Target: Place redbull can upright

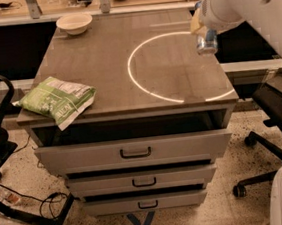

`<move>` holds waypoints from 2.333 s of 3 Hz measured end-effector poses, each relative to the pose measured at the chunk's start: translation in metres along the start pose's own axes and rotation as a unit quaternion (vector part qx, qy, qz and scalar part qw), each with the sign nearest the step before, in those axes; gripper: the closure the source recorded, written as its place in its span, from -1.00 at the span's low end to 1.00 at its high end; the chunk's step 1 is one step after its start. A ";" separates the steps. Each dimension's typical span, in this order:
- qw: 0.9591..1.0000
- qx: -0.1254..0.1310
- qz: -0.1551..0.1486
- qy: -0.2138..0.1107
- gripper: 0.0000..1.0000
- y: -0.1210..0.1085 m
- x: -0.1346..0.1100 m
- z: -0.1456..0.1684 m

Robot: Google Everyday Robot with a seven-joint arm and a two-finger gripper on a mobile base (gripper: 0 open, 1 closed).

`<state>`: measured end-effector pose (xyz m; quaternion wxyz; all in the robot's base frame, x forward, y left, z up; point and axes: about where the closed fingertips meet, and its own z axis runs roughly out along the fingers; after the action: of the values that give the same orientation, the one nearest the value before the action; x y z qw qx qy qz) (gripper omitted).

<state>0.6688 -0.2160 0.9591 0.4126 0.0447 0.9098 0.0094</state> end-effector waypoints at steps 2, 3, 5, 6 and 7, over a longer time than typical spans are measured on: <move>0.998 -0.053 0.028 -0.004 1.00 -0.001 -0.006 -0.014; 0.993 -0.109 0.046 0.010 1.00 0.001 -0.007 -0.006; 0.932 -0.355 0.051 0.053 1.00 0.024 -0.007 0.003; 0.893 -0.448 0.013 0.045 1.00 0.028 -0.006 -0.014; 0.881 -0.472 -0.032 0.027 1.00 0.021 -0.004 -0.030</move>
Offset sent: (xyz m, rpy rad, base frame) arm -0.0082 -0.0006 0.0151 0.1089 -0.0173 0.0385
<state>0.6508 -0.1951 0.9826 0.3599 -0.1846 0.8096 0.4253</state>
